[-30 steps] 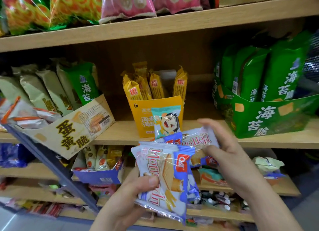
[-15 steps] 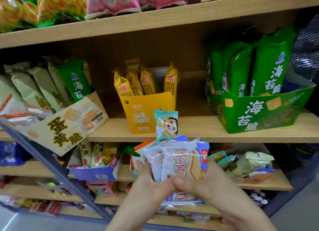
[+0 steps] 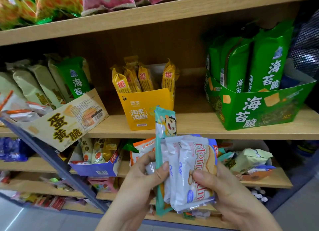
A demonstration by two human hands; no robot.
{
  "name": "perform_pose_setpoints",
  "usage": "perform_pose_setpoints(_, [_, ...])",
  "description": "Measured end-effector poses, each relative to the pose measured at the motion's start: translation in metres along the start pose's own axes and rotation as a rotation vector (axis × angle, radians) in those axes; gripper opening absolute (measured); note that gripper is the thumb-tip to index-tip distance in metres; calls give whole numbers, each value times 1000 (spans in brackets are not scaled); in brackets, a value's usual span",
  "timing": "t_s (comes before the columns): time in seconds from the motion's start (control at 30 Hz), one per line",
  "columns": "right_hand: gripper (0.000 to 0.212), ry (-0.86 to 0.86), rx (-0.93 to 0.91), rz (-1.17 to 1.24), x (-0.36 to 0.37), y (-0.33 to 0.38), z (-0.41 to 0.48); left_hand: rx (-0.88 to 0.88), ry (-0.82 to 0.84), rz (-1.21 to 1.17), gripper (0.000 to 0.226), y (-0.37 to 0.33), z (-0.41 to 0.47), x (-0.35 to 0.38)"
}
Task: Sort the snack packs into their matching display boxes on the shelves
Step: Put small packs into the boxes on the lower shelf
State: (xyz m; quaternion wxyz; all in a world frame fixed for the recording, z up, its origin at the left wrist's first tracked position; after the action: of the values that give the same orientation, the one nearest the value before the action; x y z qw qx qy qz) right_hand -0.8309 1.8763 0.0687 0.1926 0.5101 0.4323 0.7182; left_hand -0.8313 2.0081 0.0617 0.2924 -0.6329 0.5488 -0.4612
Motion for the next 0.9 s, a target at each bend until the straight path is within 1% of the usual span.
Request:
perform_pose_setpoints(0.07, [82,35,6,30,0,-1,-2,7,3,12,56,0,0,1])
perform_pose_setpoints(0.13, [81,35,-12,42,-2,-1,-1,14,10,28,51,0,3,4])
perform_pose_setpoints(0.2, [83,-5,-31,58,-5,-1,0,43,-19,38,49,-1,4,4])
perform_pose_setpoints(0.27, [85,-46,-42,90,-6,-1,-1,91,-69,43,40,-3,4,4])
perform_pose_setpoints(0.33, [82,-67,-49,127,-2,2,-1,155,-133,76,31,-8,3,4])
perform_pose_setpoints(0.47, [82,-180,-64,146,-15,2,0,289,-246,136,29,-24,-3,-7])
perform_pose_setpoints(0.53, [83,-219,-69,149,-22,2,0,349,-260,158,27,-36,-7,-16])
perform_pose_setpoints(0.57, [84,-229,-68,145,-24,2,0,352,-255,155,27,-40,-10,-19])
perform_pose_setpoints(0.7, [85,-219,-67,108,-23,-1,1,269,-196,118,45,-41,-16,-20])
perform_pose_setpoints(0.83, [87,-194,-27,78,-19,-11,4,201,-226,124,57,-27,-17,-27])
perform_pose_setpoints(0.9, [87,-193,0,80,-17,-16,4,146,-146,108,69,-23,-12,-24])
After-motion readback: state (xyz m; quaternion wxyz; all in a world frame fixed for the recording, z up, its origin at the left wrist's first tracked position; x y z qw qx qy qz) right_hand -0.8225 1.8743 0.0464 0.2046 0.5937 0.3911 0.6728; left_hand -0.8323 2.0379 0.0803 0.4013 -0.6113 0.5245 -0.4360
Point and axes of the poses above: each hand's wrist, its own z-axis towards the middle knuckle, its own x-axis out of the palm, y = z × x, the point moved 8 cm from there along z, towards the middle knuckle, and after that the axes turned 8 degrees about -x, right-handed, at the moved point
